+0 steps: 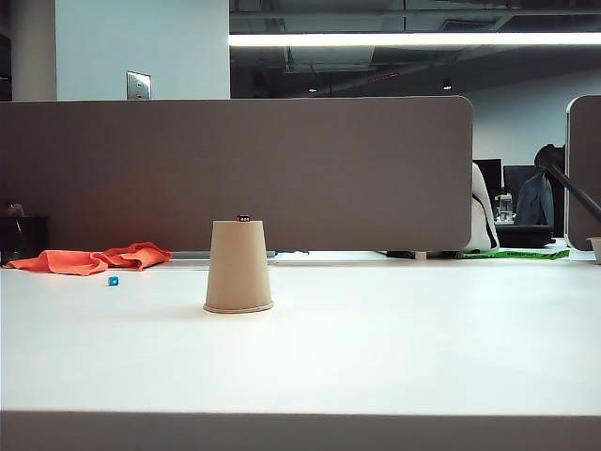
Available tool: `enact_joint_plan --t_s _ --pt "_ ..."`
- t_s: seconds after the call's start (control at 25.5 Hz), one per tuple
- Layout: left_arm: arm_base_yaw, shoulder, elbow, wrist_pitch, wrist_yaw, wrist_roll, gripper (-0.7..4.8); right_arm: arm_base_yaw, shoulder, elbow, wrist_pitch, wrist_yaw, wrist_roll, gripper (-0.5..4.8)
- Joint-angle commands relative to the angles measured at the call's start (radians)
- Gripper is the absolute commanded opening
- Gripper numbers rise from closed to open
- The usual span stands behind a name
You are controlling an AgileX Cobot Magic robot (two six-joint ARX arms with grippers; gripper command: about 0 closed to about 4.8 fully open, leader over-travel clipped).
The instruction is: Throw the dice onto the paper cup, compare its value with the values of the other dice on the table, place the die with the higher value on the paper cup, and take no action if both dice have the same value.
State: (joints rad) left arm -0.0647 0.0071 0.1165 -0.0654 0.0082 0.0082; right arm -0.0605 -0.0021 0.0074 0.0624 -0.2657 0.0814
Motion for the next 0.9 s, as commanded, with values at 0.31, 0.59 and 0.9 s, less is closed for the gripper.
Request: enact_joint_plan --t_s 0.31,0.59,0.9 --pt "-0.018 0.000 -0.030 0.015 -0.012 0.029 -0.05 0.000 0.000 -0.002 0.010 -0.002 -0.003 -0.06" --pt "-0.018 0.000 -0.064 0.015 -0.021 0.029 -0.06 -0.003 0.000 -0.002 -0.013 0.019 -0.003 -0.06" --pt "-0.016 0.001 -0.109 0.020 -0.034 0.044 -0.06 -0.004 0.000 -0.002 -0.031 0.063 -0.003 -0.06"
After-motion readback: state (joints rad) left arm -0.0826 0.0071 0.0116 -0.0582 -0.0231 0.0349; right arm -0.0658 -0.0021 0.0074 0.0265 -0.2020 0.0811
